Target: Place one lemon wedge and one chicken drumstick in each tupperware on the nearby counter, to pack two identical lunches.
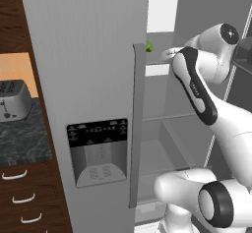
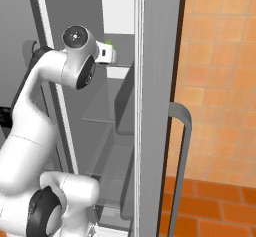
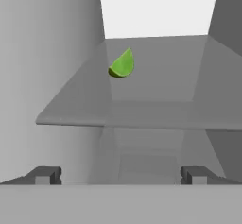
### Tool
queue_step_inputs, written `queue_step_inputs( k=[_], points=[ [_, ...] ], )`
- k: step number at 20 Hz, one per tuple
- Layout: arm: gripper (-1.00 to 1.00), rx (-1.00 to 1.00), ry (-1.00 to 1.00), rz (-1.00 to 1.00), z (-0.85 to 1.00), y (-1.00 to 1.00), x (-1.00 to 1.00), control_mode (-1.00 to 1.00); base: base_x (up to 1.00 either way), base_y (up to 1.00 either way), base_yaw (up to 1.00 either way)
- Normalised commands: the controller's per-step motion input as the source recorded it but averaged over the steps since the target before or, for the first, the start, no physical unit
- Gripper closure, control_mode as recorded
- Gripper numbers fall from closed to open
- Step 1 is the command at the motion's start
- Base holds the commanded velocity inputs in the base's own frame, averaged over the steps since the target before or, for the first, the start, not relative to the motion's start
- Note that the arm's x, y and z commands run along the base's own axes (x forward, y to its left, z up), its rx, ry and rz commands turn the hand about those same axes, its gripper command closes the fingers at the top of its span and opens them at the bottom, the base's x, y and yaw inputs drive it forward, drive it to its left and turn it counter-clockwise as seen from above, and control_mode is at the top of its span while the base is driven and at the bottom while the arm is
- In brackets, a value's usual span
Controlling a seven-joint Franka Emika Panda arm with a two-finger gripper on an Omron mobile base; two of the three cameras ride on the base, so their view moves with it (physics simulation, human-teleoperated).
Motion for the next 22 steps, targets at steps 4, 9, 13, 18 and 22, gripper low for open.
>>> queue_step_inputs(
  k=[4,9,13,18,22],
  points=[
    [-1.00,0.00,0.01,0.13,0.00,0.00,0.64,-1.00,0.00,0.00,0.00],
    [-1.00,0.00,0.01,0.07,0.00,0.17,0.68,-1.00,0.00,0.00,0.00],
    [-1.00,-0.03,0.02,0.01,0.00,0.32,0.68,-1.00,0.00,0.00,0.00],
    [-1.00,0.00,0.03,0.00,0.00,0.04,0.52,-1.00,0.00,0.00,0.00],
    [-1.00,0.00,0.05,0.00,0.00,0.00,0.60,-1.00,0.00,0.00,0.00]
  ],
)
